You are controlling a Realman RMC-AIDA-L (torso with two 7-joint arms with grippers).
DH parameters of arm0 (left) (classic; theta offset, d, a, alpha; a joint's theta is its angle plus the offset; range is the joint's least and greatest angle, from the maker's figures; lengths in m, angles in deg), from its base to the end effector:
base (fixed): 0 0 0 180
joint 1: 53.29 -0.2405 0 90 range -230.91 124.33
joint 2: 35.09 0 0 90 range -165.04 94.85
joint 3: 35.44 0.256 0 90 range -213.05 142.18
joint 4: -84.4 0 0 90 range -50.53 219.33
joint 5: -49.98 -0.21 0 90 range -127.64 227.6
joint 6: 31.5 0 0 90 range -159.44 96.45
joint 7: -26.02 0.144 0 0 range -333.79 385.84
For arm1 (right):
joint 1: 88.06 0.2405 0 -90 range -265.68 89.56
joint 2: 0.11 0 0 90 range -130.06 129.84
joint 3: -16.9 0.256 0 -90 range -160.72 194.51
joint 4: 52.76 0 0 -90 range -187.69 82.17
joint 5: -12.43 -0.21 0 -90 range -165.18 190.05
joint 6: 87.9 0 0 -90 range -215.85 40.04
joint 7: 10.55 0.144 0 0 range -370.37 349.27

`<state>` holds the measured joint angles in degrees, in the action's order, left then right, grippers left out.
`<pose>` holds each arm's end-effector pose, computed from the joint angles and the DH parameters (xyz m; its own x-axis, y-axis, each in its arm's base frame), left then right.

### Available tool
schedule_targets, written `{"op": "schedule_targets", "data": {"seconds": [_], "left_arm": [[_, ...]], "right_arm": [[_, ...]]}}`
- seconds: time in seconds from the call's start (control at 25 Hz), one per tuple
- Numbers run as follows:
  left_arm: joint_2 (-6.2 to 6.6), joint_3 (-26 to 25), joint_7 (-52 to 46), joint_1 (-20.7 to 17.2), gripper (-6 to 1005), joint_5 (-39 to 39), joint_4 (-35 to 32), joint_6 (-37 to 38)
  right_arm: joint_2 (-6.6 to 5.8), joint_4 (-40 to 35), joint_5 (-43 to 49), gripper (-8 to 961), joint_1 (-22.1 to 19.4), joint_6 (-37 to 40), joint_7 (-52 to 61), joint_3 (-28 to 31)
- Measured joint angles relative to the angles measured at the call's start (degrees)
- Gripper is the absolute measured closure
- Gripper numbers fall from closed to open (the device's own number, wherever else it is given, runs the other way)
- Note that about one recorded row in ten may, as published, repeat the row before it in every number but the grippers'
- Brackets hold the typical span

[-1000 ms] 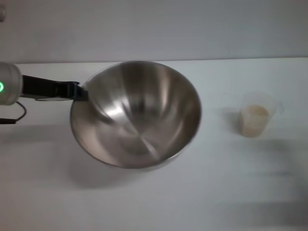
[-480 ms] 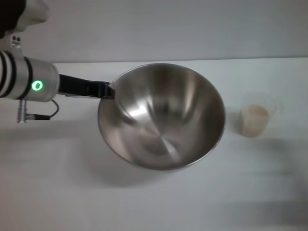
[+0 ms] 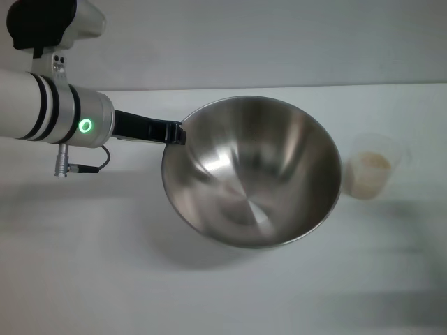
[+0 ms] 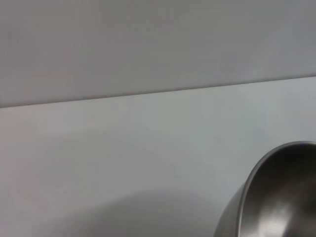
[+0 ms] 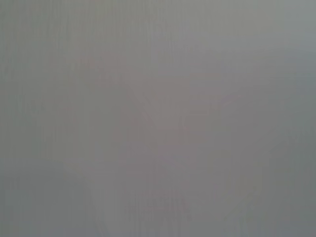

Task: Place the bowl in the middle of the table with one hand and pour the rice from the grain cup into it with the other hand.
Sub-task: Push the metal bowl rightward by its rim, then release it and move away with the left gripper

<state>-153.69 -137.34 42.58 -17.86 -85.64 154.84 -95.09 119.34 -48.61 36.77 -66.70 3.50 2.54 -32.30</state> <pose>-0.1550 0.4062 -0.0039 0.5628 0.7498 0.3480 0.8172 -0.4413 -0.3707 0.3504 0.2728 0.0355 0.6537 0.2919 -0.6982 -0.7336 0.0179 -0.6793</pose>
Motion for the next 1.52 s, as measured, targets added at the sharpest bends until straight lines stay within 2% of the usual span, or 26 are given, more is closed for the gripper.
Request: {"op": "schedule_targets", "data": {"seconds": [1.52], "left_arm": [[0.39, -0.04, 1.91, 2.92, 931, -0.54, -7.71, 2.86]], "right_arm": [[0.0, -0.02, 0.0, 290, -0.19, 0.0, 0.0, -0.03]]}}
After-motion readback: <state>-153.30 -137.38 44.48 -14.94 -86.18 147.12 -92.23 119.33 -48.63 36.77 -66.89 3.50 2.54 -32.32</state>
